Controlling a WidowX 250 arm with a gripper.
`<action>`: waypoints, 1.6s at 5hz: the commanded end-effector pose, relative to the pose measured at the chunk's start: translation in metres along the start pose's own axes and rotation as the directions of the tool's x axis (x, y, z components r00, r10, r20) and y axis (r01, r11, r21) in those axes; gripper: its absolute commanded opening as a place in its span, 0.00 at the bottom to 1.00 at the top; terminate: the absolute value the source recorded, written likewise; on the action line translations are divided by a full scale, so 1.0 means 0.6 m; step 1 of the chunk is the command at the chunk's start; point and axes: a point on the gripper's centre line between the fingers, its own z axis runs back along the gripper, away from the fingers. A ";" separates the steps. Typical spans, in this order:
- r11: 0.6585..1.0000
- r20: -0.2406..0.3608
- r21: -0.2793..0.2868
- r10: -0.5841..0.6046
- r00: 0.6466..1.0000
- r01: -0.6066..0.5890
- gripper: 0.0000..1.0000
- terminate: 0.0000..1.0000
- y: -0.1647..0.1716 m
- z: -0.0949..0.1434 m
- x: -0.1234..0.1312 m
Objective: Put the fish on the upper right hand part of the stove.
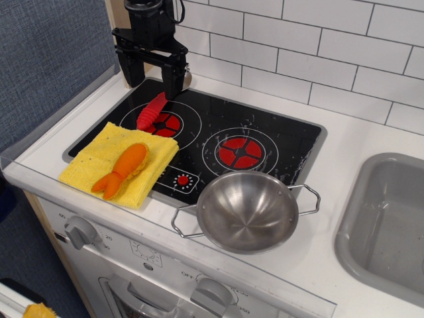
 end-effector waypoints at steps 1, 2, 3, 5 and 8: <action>1.000 0.000 0.000 0.000 1.000 0.000 1.00 0.00 0.000 0.000 0.000; 0.999 0.038 0.000 -0.044 0.998 0.044 1.00 0.00 -0.009 0.025 -0.022; 0.995 0.092 -0.019 -0.093 0.991 0.095 1.00 0.00 -0.024 0.057 -0.063; 0.979 -0.044 -0.012 -0.204 0.978 0.204 1.00 0.00 -0.040 -0.002 -0.145; 0.973 -0.084 -0.014 -0.232 0.969 0.232 0.00 0.00 -0.050 -0.043 -0.156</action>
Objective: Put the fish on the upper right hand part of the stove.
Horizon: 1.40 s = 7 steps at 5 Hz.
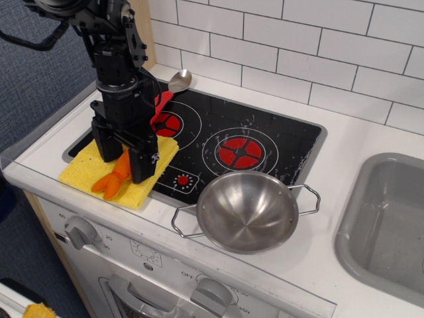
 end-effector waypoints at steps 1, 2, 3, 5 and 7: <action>0.999 0.045 0.038 -0.014 0.999 0.013 0.00 0.00 -0.002 0.025 0.008; 1.000 0.076 0.024 -0.007 0.997 0.005 0.00 0.00 -0.015 0.054 0.013; 0.999 0.128 -0.040 0.028 0.991 -0.023 0.00 0.00 -0.048 0.108 0.049; 1.000 0.120 0.013 0.024 0.992 -0.026 0.00 0.00 -0.108 0.096 0.197; 0.994 0.123 0.051 0.088 0.989 -0.095 0.00 0.00 -0.099 0.061 0.251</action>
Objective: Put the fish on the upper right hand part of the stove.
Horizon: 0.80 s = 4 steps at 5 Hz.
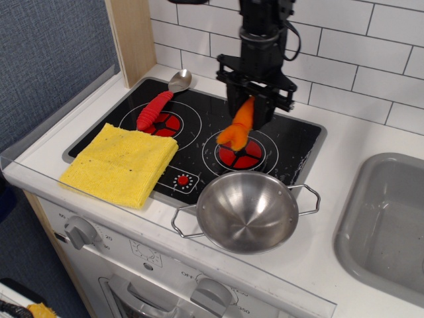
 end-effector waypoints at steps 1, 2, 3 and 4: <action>0.999 0.040 0.003 0.041 0.998 -0.041 1.00 0.00 0.018 0.010 0.018; 0.999 0.059 -0.003 0.032 0.998 -0.032 1.00 0.00 0.020 0.022 0.018; 1.000 0.113 0.005 0.024 0.993 -0.025 1.00 0.00 0.030 0.058 0.016; 0.999 0.155 -0.001 0.039 0.987 -0.039 1.00 0.00 0.039 0.087 0.011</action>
